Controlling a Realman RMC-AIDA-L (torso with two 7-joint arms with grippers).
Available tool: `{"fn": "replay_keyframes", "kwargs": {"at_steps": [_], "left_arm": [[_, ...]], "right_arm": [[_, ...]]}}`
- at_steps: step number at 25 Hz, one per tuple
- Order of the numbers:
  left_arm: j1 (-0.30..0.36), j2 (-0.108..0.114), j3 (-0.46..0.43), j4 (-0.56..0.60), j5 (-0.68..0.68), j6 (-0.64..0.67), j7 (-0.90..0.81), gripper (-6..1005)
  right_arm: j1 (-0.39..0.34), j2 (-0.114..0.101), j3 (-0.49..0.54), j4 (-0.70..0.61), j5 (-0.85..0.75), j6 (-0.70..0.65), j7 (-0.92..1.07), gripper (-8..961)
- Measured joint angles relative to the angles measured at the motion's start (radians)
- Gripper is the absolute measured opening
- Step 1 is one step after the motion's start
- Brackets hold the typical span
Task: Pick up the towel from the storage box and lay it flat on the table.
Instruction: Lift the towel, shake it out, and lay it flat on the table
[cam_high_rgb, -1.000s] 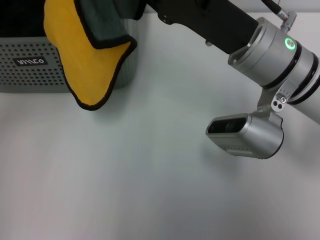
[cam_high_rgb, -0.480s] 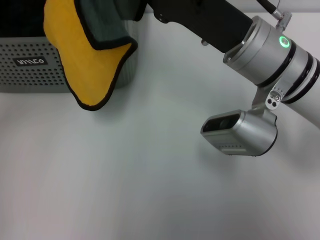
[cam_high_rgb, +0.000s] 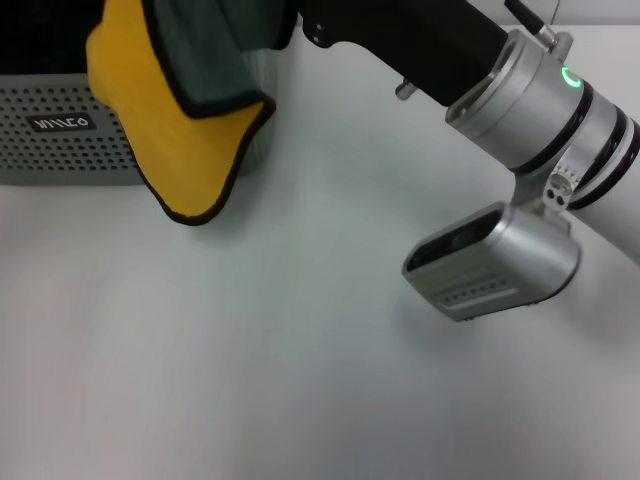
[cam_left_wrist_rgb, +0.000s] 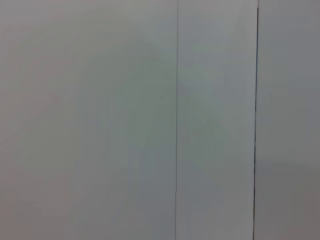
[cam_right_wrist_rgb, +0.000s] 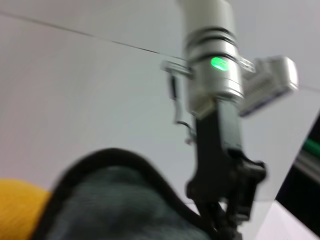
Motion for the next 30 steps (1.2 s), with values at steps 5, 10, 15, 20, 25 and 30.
{"fn": "replay_keyframes", "kwargs": {"at_steps": [5, 10, 15, 20, 25, 30], "left_arm": [[0.075, -0.008, 0.071, -0.116, -0.029, -0.002, 0.091, 2], [0.143, -0.008, 0.151, -0.246, -0.142, 0.021, 0.288, 2], [0.152, -0.006, 0.179, -0.329, -0.147, 0.053, 0.378, 2], [0.118, -0.005, 0.213, -0.452, -0.138, 0.056, 0.457, 2], [0.097, -0.004, 0.216, -0.543, -0.138, 0.054, 0.525, 7], [0.091, -0.002, 0.245, -0.600, -0.123, 0.059, 0.588, 13]], "right_arm": [[-0.104, 0.000, 0.005, -0.060, 0.011, 0.008, 0.323, 8], [-0.191, -0.002, 0.022, -0.100, 0.011, 0.008, 0.621, 9], [-0.209, -0.041, 0.131, -0.130, -0.126, 0.022, 1.086, 11], [-0.159, -0.082, 0.364, -0.077, -0.501, -0.028, 1.685, 13], [-0.128, -0.070, 0.592, -0.072, -0.842, -0.091, 2.000, 14], [-0.116, -0.068, 0.679, -0.102, -0.960, -0.146, 2.119, 16]]}}
